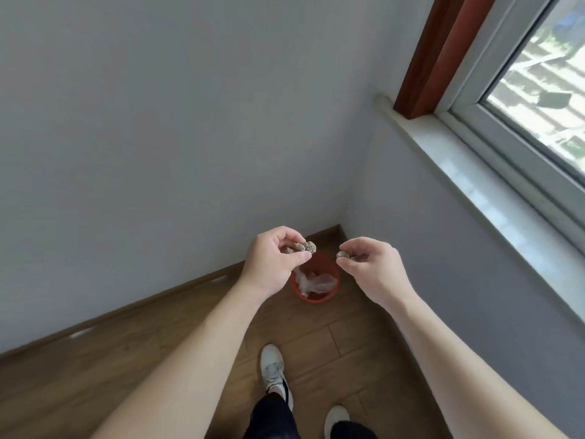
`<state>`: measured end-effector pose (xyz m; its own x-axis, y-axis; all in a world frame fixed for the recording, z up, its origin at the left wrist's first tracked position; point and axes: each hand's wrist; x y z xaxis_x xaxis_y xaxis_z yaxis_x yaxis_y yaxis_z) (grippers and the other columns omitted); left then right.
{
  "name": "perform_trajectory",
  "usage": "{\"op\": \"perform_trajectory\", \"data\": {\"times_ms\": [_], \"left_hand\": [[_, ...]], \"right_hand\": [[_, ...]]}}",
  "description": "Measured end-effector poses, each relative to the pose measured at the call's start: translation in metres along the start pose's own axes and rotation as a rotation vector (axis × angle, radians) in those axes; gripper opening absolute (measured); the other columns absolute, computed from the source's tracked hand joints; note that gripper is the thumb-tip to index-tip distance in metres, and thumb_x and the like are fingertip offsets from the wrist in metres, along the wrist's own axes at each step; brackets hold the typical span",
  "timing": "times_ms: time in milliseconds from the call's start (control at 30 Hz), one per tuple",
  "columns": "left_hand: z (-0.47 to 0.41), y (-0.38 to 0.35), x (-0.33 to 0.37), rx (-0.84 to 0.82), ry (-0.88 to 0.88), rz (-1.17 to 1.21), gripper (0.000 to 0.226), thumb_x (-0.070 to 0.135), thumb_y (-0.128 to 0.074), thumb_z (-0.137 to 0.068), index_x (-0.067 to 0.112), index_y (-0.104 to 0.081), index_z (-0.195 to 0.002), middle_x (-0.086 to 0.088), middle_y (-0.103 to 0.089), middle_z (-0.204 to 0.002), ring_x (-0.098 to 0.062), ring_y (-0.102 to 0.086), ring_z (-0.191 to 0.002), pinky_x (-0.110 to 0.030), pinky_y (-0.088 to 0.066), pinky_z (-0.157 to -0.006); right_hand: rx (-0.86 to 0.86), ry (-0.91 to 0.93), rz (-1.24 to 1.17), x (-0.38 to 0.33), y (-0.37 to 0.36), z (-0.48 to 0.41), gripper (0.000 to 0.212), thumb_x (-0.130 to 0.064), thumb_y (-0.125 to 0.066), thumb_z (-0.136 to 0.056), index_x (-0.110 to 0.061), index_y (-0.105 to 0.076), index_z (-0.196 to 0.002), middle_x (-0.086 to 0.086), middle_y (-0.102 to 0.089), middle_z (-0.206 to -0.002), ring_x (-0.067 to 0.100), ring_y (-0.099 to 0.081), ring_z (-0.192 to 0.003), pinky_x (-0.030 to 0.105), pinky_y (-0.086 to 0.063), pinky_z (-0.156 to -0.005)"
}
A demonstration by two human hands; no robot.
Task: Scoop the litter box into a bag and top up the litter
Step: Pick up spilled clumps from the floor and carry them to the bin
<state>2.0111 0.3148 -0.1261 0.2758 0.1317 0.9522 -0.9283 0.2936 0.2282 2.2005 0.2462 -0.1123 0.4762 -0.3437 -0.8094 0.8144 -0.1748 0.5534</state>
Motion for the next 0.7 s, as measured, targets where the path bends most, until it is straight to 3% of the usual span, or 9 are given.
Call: {"op": "perform_trajectory", "data": {"times_ms": [267,367,567,700], "left_hand": [[-0.12,-0.014,-0.052,-0.165,0.076,-0.096,0.026,0.007,-0.083,-0.071,0.028,-0.069,-0.073,0.007,-0.073,-0.074,-0.004,-0.058,-0.059,-0.025,-0.046,-0.065],[-0.155,-0.029,-0.082,-0.191,0.124,-0.127,0.025,0.009,-0.084,-0.071,0.029,-0.069,-0.074,0.005,-0.074,-0.076,-0.006,-0.061,-0.062,-0.026,-0.047,-0.065],[-0.218,-0.072,-0.175,-0.185,0.227,-0.219,0.023,0.012,-0.084,-0.073,0.028,-0.069,-0.076,0.008,-0.074,-0.077,-0.002,-0.062,-0.061,-0.022,-0.048,-0.061],[-0.251,-0.103,-0.255,-0.155,0.278,-0.252,0.027,0.011,-0.083,-0.073,0.034,-0.067,-0.072,0.009,-0.072,-0.076,-0.006,-0.06,-0.062,-0.021,-0.045,-0.057]], "right_hand": [[0.042,-0.155,0.032,0.039,-0.041,-0.094,0.012,-0.021,-0.075,-0.083,-0.029,-0.074,-0.091,-0.013,-0.07,-0.084,0.004,-0.065,-0.08,0.015,-0.047,-0.071],[0.009,-0.188,0.046,0.065,-0.055,-0.126,0.011,-0.021,-0.074,-0.085,-0.029,-0.072,-0.092,-0.013,-0.069,-0.086,0.005,-0.064,-0.079,0.009,-0.042,-0.065],[-0.092,-0.24,0.06,0.159,-0.106,-0.195,0.011,-0.02,-0.073,-0.087,-0.026,-0.071,-0.096,-0.009,-0.069,-0.09,0.003,-0.061,-0.08,0.002,-0.04,-0.056],[-0.178,-0.269,0.051,0.236,-0.148,-0.237,0.014,-0.021,-0.073,-0.086,-0.033,-0.068,-0.091,-0.016,-0.067,-0.089,0.002,-0.062,-0.084,0.008,-0.04,-0.065]]}}
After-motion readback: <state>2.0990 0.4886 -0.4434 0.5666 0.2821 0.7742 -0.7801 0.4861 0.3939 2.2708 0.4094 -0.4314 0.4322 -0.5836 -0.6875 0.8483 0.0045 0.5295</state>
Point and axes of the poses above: each hand's wrist, its own z-axis away from the middle knuckle, its own y-axis out of the back of the hand, x = y × z
